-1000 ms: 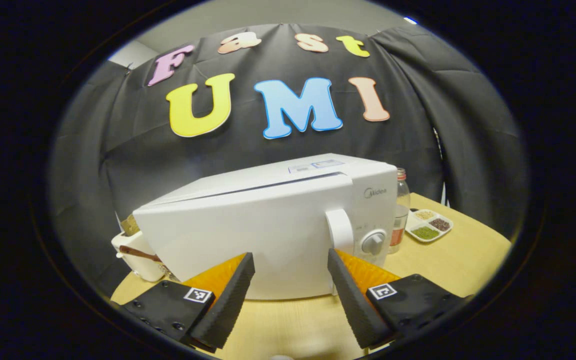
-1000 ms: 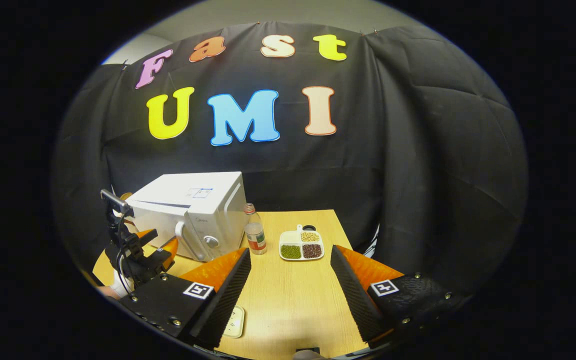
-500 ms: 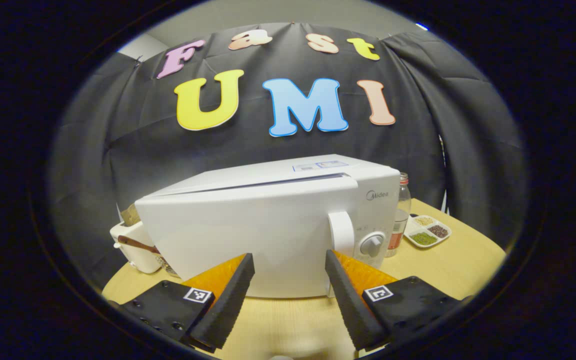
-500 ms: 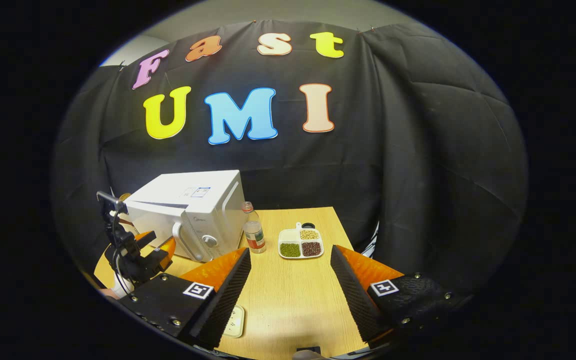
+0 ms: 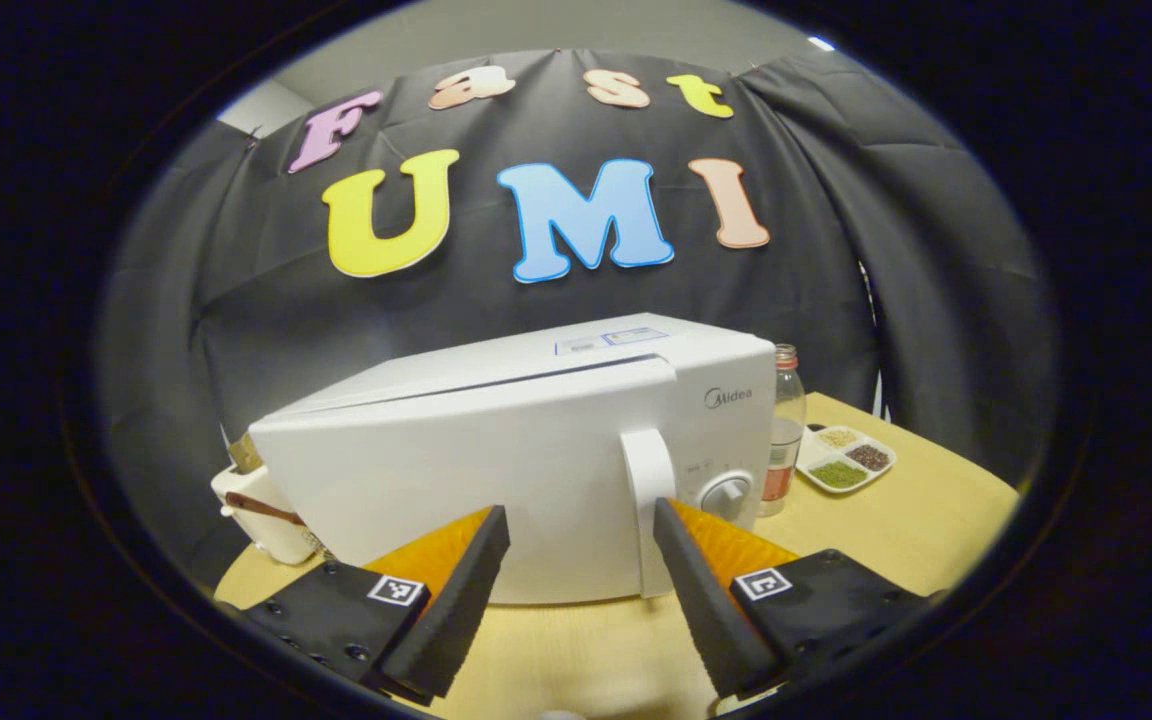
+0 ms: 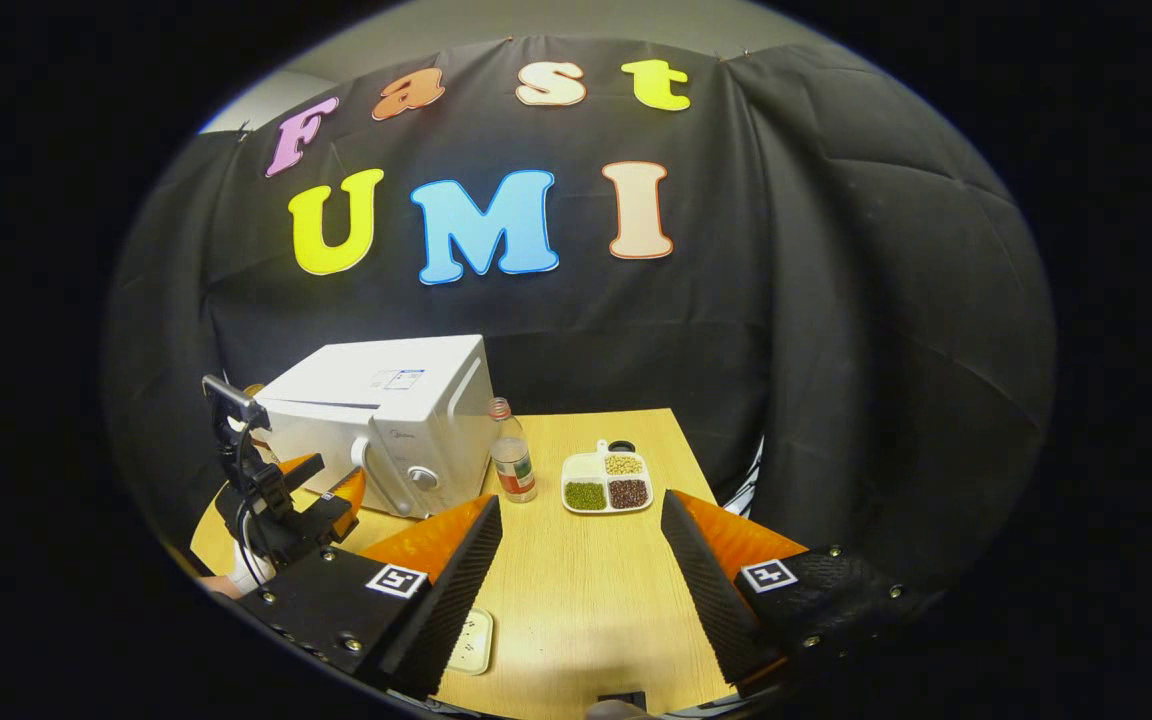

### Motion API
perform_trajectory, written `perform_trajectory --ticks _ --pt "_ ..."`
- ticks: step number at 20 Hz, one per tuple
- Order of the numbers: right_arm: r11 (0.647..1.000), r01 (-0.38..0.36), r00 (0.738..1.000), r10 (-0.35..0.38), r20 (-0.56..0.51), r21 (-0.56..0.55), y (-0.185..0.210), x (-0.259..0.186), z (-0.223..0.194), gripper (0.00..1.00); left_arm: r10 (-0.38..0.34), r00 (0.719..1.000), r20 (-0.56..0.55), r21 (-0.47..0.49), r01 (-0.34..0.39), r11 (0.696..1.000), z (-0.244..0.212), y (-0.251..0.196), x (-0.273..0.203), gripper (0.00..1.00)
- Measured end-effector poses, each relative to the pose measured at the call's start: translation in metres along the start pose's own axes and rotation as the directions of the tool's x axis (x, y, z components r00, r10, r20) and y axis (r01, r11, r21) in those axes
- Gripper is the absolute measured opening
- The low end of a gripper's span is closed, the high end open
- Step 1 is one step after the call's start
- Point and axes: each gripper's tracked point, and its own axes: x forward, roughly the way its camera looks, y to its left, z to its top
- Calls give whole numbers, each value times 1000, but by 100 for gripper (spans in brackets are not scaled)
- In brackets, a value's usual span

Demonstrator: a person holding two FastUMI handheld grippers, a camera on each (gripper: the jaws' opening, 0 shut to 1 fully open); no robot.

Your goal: Open the microwave oven with the left hand, put the food in, and close the microwave oven.

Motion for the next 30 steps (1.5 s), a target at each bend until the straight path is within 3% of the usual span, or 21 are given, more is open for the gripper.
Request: perform_trajectory --ticks 3,4,5,11,14,15,22,25,27,28,30 --pt "1000 1 1000 -1 -2 0 -1 0 -3 98 -1 1000 0 -7 1 1000 -2 -2 6 100" --pt "1000 -2 1000 2 -2 0 1 0 -3 98 14 1000 11 8 -14 1000 1 0 9 95" --pt "1000 -7 1000 7 -5 -4 3 0 -4 98 12 1000 -13 24 -12 1000 -1 -1 19 100" --pt "999 -33 999 33 5 -17 14 -8 -1 98 -8 999 -31 45 10 999 -10 -29 5 98" --pt "999 -34 999 35 36 -34 18 -13 10 98 -29 999 -23 11 29 1000 5 -32 -20 95" --pt "998 -37 998 39 52 -41 20 -14 16 98 -27 1000 -11 13 27 1000 17 -28 -33 98" --pt "995 -74 972 86 217 -64 59 -35 81 98 30 996 86 -80 -23 997 118 46 -148 94" --pt "994 -92 962 104 253 -59 73 -47 98 98 56 987 148 -116 -39 992 163 83 -195 100" --pt "995 -87 956 96 277 -43 76 -54 107 98 79 983 164 -113 -61 992 182 110 -222 94" --pt "996 -77 951 85 296 -39 76 -57 113 98 91 980 177 -111 -72 991 193 122 -235 100" --pt "997 -60 946 69 318 -39 78 -63 117 98 121 974 192 -99 -103 990 203 146 -255 97"
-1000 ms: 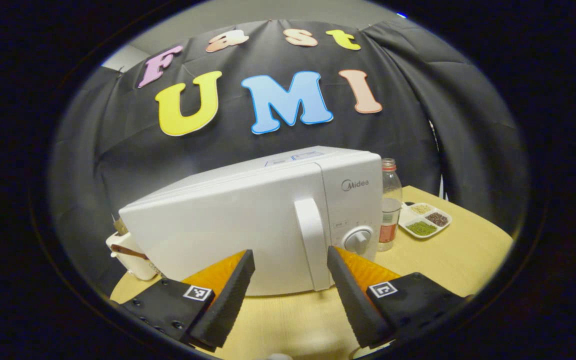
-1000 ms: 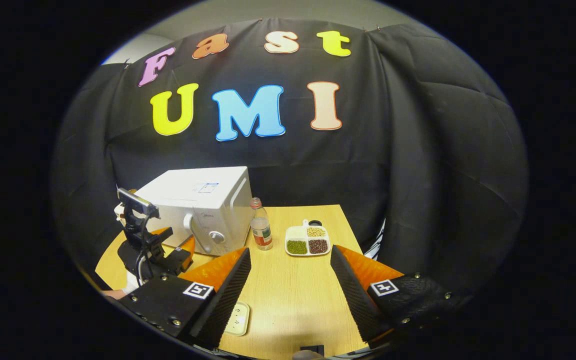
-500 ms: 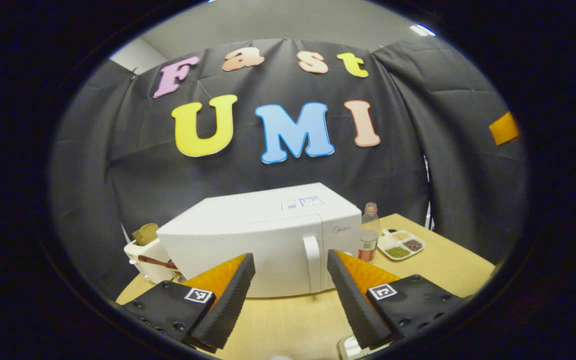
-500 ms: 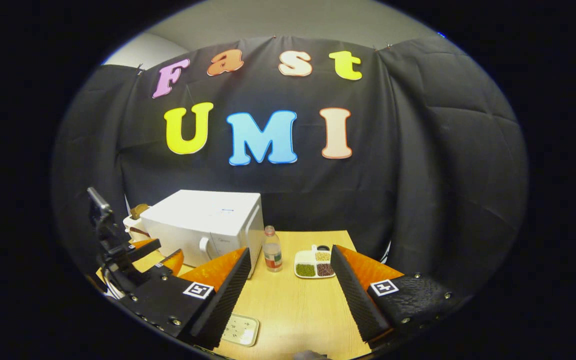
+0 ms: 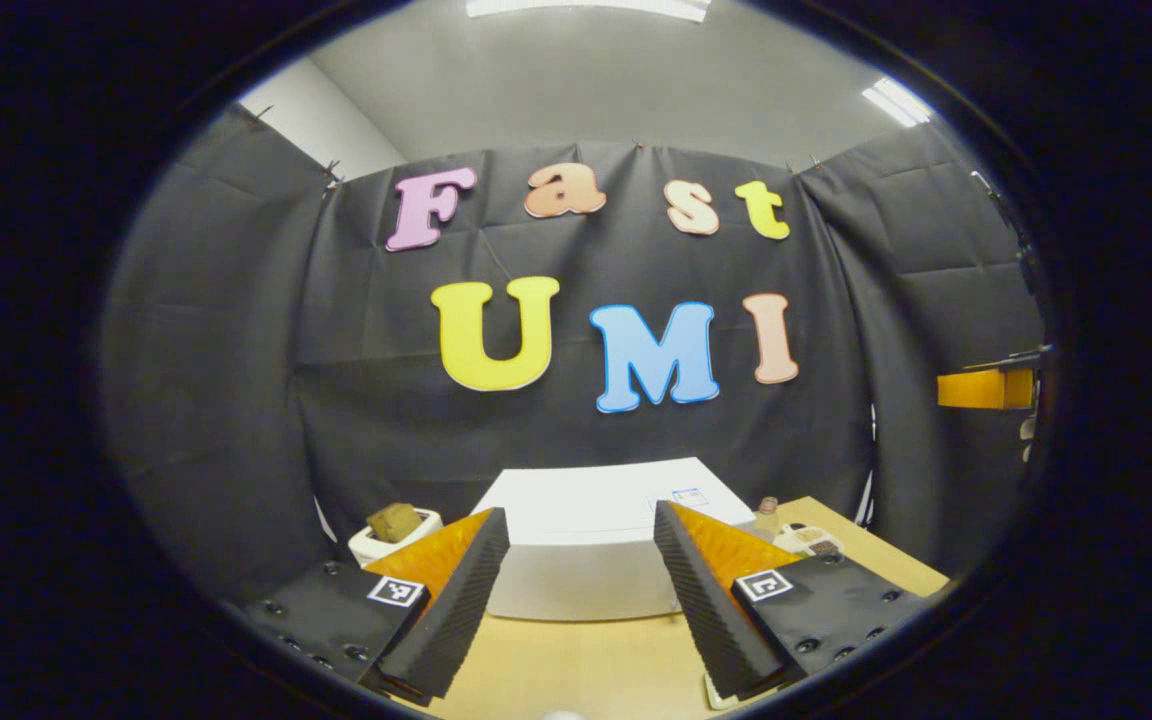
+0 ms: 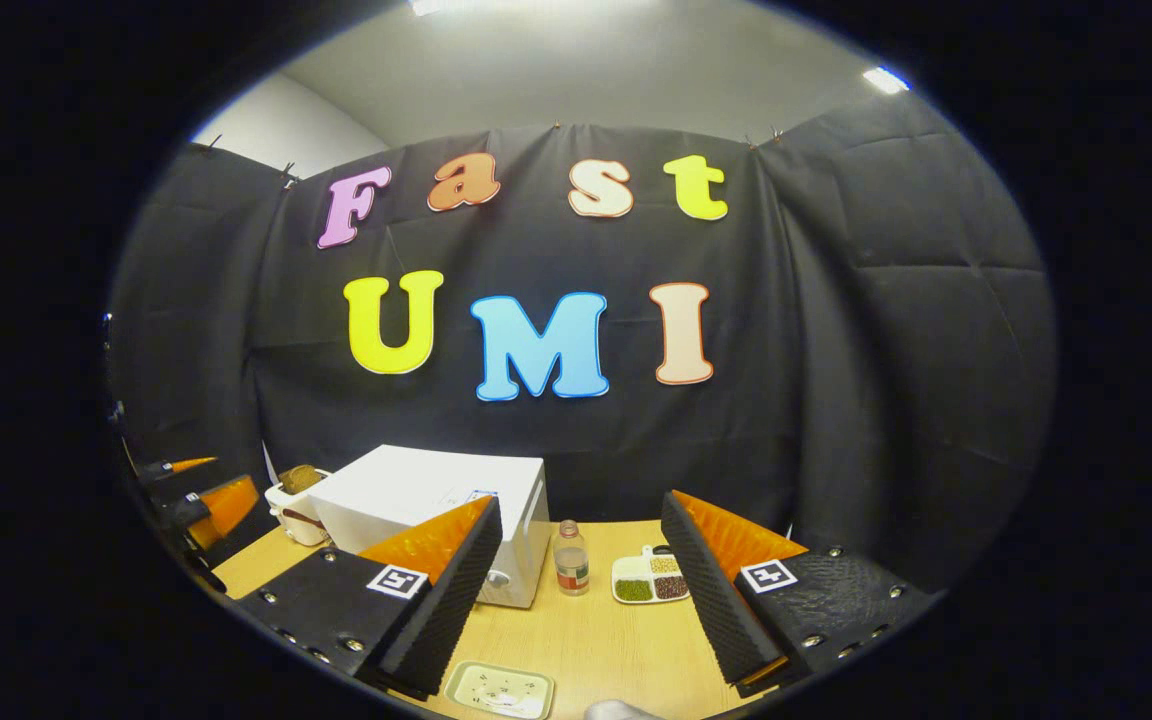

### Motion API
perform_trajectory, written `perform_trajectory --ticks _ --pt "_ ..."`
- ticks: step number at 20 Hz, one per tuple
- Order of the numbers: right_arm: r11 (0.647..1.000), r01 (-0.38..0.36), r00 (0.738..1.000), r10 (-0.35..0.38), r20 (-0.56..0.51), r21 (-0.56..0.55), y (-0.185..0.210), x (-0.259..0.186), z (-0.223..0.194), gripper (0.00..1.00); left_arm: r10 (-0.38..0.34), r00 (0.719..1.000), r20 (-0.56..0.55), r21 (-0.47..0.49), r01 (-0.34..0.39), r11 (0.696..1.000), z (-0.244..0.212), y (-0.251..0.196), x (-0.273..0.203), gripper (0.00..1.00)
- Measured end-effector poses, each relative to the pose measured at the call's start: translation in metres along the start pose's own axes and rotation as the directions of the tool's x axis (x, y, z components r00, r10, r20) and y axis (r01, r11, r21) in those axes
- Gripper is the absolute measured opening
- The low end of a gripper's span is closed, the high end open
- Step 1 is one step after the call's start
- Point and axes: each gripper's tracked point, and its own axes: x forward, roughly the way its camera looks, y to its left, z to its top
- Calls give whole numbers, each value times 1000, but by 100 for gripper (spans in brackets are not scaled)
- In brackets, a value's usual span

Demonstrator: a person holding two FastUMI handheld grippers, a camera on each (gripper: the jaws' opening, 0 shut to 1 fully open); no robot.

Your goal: Open the microwave oven with the left hand, put the food in, and close the microwave oven.

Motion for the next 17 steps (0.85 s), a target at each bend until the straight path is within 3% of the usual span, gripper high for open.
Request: perform_trajectory --ticks 4,17 --pt "1000 24 999 -24 22 -10 11 -10 4 98 17 1000 8 -6 -17 1000 13 28 -21 100" --pt "999 25 998 -22 64 -38 41 -33 16 98 29 998 58 -47 -26 999 45 49 -43 99"
